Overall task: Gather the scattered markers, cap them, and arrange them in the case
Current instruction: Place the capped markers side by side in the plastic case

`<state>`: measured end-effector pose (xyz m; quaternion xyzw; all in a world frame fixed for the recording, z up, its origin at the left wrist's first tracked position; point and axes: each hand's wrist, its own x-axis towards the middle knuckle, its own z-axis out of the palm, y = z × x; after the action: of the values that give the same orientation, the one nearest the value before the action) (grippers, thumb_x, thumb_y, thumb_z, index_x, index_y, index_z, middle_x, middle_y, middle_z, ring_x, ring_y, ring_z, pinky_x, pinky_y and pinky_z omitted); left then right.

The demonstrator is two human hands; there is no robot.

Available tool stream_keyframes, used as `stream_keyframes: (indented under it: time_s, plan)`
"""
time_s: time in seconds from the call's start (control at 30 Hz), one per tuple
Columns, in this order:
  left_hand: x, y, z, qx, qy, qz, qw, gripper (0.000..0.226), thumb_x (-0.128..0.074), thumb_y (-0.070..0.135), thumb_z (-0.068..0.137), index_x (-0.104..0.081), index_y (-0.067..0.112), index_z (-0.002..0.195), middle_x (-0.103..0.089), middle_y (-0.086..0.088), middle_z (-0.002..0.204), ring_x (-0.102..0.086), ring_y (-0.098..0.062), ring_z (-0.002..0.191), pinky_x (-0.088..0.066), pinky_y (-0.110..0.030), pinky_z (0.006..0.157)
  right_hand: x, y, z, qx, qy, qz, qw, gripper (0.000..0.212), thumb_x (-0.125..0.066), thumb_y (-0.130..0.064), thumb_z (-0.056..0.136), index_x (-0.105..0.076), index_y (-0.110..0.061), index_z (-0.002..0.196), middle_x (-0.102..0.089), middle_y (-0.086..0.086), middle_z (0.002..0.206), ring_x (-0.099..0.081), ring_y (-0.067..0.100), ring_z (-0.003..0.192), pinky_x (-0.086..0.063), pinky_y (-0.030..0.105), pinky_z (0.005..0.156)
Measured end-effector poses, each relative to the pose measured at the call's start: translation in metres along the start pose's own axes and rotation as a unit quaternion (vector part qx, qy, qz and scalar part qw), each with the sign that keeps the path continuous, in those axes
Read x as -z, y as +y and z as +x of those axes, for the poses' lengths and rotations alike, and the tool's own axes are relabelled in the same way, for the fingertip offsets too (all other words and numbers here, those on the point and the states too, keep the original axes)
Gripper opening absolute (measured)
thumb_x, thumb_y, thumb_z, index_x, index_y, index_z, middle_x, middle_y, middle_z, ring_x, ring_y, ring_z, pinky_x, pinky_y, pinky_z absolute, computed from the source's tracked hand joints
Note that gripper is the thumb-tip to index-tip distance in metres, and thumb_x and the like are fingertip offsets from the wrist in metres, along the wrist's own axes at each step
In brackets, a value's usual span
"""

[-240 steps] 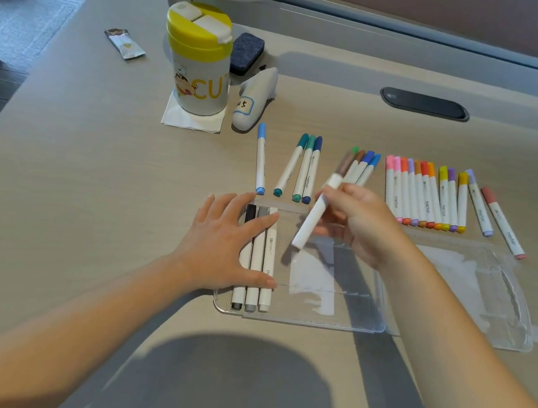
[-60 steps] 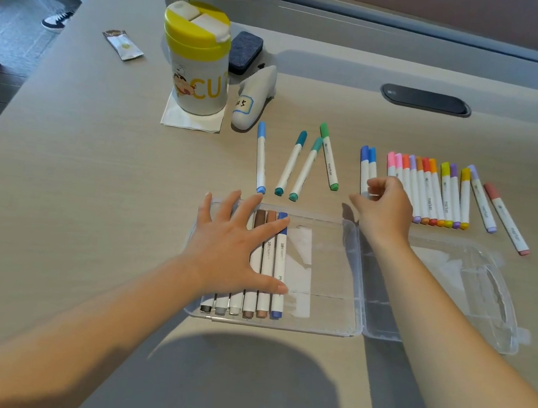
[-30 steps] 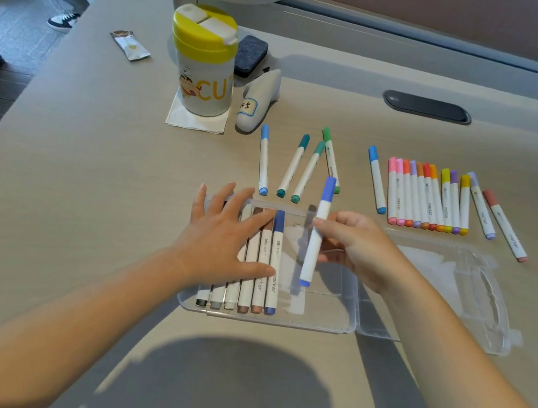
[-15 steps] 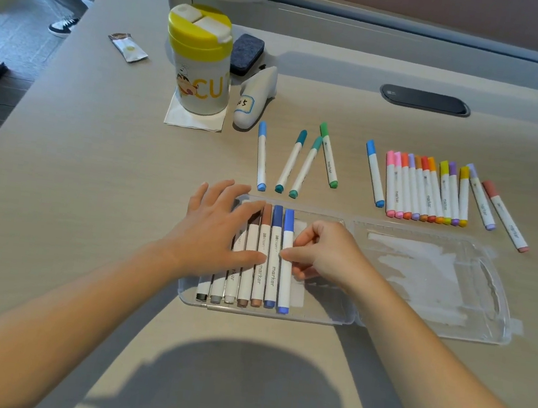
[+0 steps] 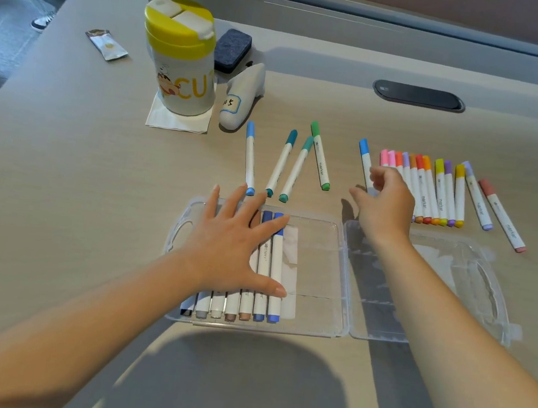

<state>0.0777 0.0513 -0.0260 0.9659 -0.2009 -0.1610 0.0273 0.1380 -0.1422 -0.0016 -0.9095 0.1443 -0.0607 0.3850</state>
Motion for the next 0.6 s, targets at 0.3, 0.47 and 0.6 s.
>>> stream_keyframes:
  time_s: [0.3, 0.47, 0.6]
  plan:
    - [-0.009, -0.003, 0.002, -0.007, 0.017, 0.007, 1.0, 0.11, 0.003, 0.088, 0.041, 0.017, 0.043, 0.141, 0.019, -0.001, 0.155, 0.021, -0.027, 0.142, 0.017, -0.052, 0.11, -0.011, -0.002, 0.032, -0.062, -0.006, -0.096, 0.993, 0.066, -0.062, -0.007, 0.086, -0.025, -0.014, 0.141, -0.052, 0.013, 0.127, -0.054, 0.03, 0.112, -0.044, 0.032, 0.087]
    - [-0.01, -0.004, 0.002, -0.012, 0.019, 0.013, 1.0, 0.109, -0.003, 0.091, 0.046, 0.017, 0.042, 0.141, 0.018, -0.001, 0.155, 0.02, -0.027, 0.142, 0.017, -0.05, 0.109, -0.011, -0.001, 0.036, -0.052, -0.011, -0.145, 0.988, 0.058, -0.057, -0.001, 0.088, -0.032, -0.01, 0.139, -0.056, 0.016, 0.124, -0.054, 0.032, 0.114, -0.045, 0.035, 0.089]
    - [-0.007, -0.002, 0.0, -0.008, 0.016, 0.009, 1.0, 0.103, -0.018, 0.091, 0.058, 0.015, 0.041, 0.142, 0.019, -0.001, 0.155, 0.02, -0.026, 0.142, 0.018, -0.049, 0.109, -0.005, -0.006, 0.032, -0.084, -0.012, -0.026, 0.996, 0.057, -0.053, 0.001, 0.088, -0.033, -0.01, 0.14, -0.052, 0.014, 0.13, -0.054, 0.026, 0.111, -0.046, 0.034, 0.091]
